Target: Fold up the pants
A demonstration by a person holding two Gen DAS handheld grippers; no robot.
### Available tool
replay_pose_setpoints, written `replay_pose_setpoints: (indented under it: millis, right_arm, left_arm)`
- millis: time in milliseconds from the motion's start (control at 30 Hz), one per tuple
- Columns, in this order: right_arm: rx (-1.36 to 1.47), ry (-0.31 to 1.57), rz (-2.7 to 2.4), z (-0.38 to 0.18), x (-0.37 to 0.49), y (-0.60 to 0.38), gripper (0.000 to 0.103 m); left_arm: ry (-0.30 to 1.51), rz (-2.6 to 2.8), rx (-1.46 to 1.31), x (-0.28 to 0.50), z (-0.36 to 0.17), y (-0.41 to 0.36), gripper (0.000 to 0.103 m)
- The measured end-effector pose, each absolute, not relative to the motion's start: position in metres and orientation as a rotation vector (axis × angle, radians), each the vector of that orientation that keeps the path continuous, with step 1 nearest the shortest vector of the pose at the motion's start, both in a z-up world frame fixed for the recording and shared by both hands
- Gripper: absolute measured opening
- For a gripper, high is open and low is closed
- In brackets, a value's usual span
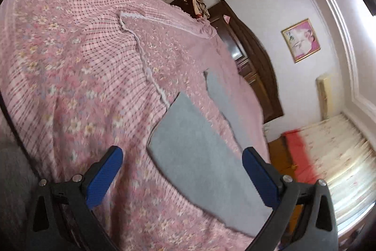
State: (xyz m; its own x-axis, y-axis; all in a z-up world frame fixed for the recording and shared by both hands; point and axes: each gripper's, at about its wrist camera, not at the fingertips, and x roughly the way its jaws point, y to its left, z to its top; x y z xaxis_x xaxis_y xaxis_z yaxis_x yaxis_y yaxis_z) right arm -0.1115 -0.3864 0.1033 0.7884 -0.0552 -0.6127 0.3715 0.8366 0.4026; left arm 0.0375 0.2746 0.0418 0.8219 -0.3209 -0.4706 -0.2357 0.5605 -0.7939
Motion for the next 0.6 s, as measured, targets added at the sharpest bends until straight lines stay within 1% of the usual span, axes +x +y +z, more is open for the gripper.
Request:
replay_pose_setpoints:
  millis: [67,133,200,333,467,533,600]
  right_arm:
    - [0.612,0.633,-0.224,0.103,-0.1,-0.411,0.101]
    - [0.592,0.616,-0.236,0.114,-0.081,-0.431,0.101]
    - [0.568,0.6,-0.226,0.124,-0.062,-0.445,0.1]
    - [0.609,0.559,-0.208,0.145,0.0,-0.477,0.098]
    - [0.581,0.575,-0.213,0.149,0.065,-0.491,0.092]
    - [0.537,0.639,-0.218,0.142,0.108,-0.494,0.084]
    - [0.506,0.716,-0.208,0.132,0.149,-0.496,0.055]
  left_arm:
    - [0.621,-0.083,-1.022,0.051,0.042,0.293,0.103]
    - [0.61,-0.133,-1.01,0.071,0.05,0.318,0.103]
    - [0.633,-0.152,-0.943,0.096,0.069,0.335,0.103]
    - [0.685,-0.157,-0.819,0.18,0.104,0.347,0.103]
    - [0.766,-0.19,-0.777,0.275,0.117,0.337,0.102]
    - [0.796,-0.225,-0.757,0.314,0.112,0.327,0.102]
    - [0.814,-0.29,-0.725,0.36,0.11,0.318,0.102]
